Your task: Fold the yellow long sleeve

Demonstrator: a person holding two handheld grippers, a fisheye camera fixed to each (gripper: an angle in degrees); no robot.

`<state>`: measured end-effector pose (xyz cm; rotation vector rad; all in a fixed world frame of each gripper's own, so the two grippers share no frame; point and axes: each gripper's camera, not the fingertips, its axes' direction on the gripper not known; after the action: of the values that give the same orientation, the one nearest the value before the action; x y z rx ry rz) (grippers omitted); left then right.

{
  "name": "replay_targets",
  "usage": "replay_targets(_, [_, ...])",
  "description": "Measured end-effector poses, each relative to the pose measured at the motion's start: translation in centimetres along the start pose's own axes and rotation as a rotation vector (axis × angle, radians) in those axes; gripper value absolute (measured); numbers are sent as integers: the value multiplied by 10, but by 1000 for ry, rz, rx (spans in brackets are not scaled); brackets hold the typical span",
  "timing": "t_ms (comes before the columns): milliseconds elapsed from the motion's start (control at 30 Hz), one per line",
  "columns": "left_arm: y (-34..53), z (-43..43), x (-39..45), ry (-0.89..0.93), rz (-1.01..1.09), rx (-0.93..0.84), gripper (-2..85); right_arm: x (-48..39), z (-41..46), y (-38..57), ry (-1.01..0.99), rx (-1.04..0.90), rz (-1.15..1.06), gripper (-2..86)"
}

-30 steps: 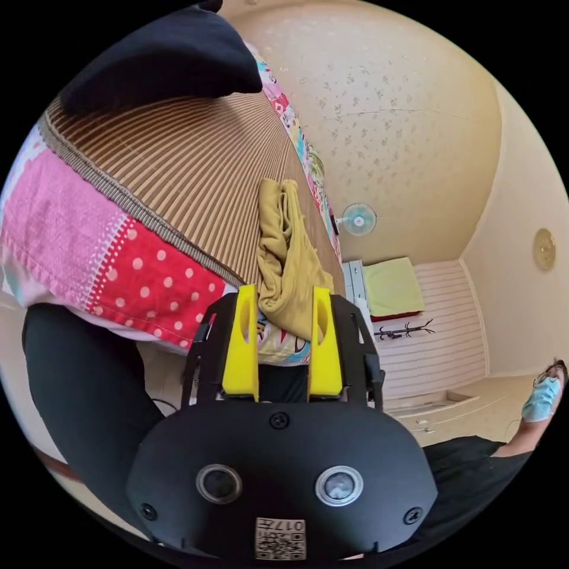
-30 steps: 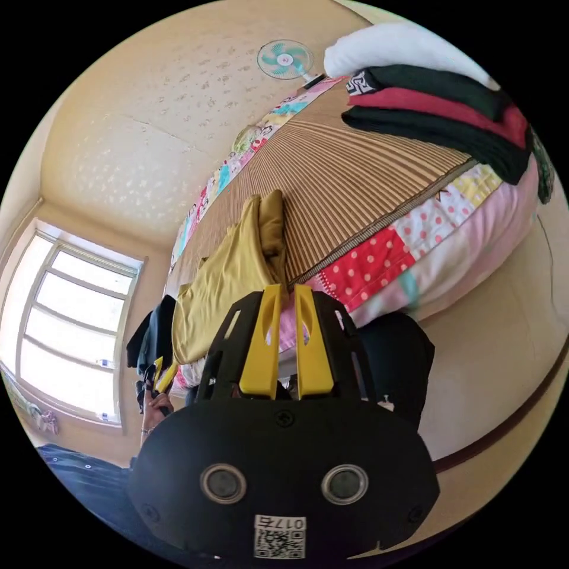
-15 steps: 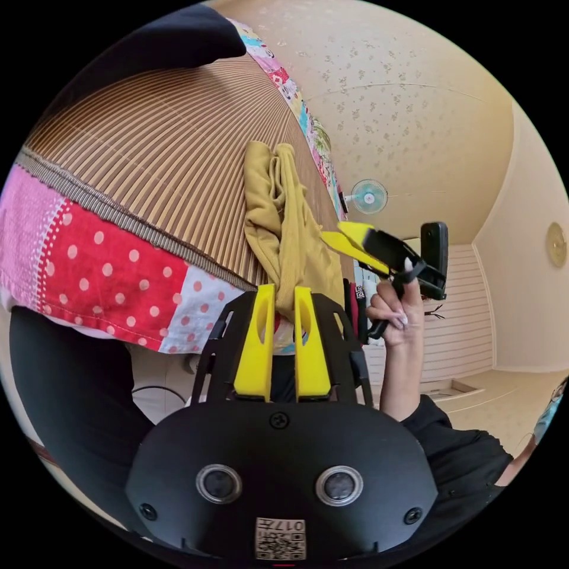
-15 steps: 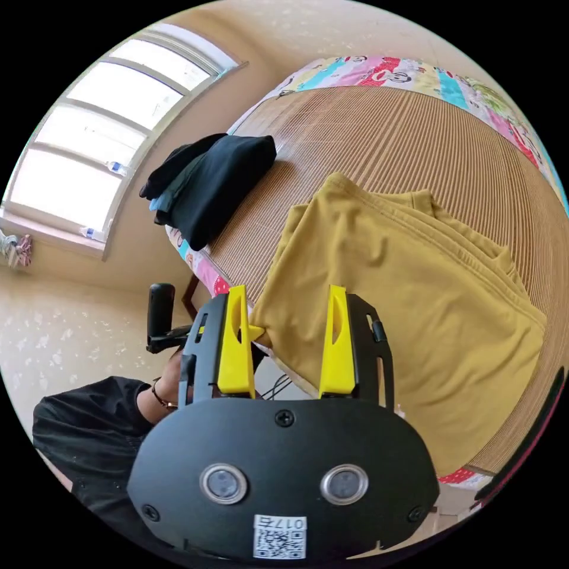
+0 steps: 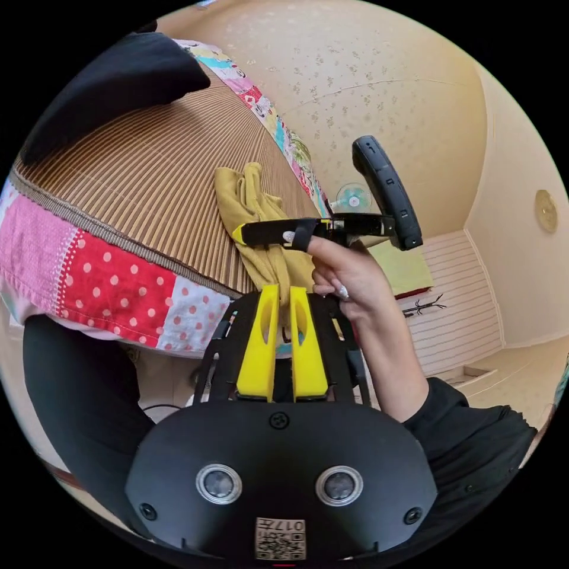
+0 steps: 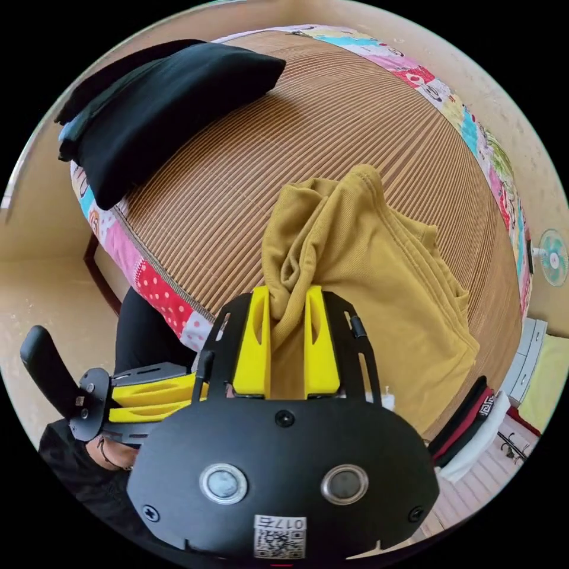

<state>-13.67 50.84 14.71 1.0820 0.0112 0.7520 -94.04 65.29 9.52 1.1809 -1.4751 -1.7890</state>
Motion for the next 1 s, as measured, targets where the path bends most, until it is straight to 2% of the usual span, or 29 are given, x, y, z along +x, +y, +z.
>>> replay_targets(67, [-1,4,16,44,68,-47,42,57,-33,32,-270,125,15,83])
replay_targets(100, [-2,5,30,79,123,-82,49,74,-41,43,-344,169,18,81])
replay_targets(167, [-1,2,51,106,210,-91,63,154,-72,101,-624,377,21,78])
replay_targets(267, [1,7,75,115,305,-143,75,259,-96,188,-870,626,47,76])
replay_targets(467, [-1,64,82,188,284,-308,96,428,-83,359,-963,884,211,77])
replay_targets(633, [-6,120,83,105,271,-395,101,505,-39,444,-862,841,478,89])
replay_targets(667, [-9,133,81,84,256,-411,114,517,-32,455,-891,822,512,95])
replay_targets(733, [-15,152,76,55,227,-423,130,528,-35,474,-972,876,530,102])
replay_targets(867, [-33,192,61,-7,173,-415,147,525,-68,529,-985,1019,615,118])
replay_targets(1000, [-39,240,40,64,70,-517,133,491,-82,563,-1052,1017,624,138])
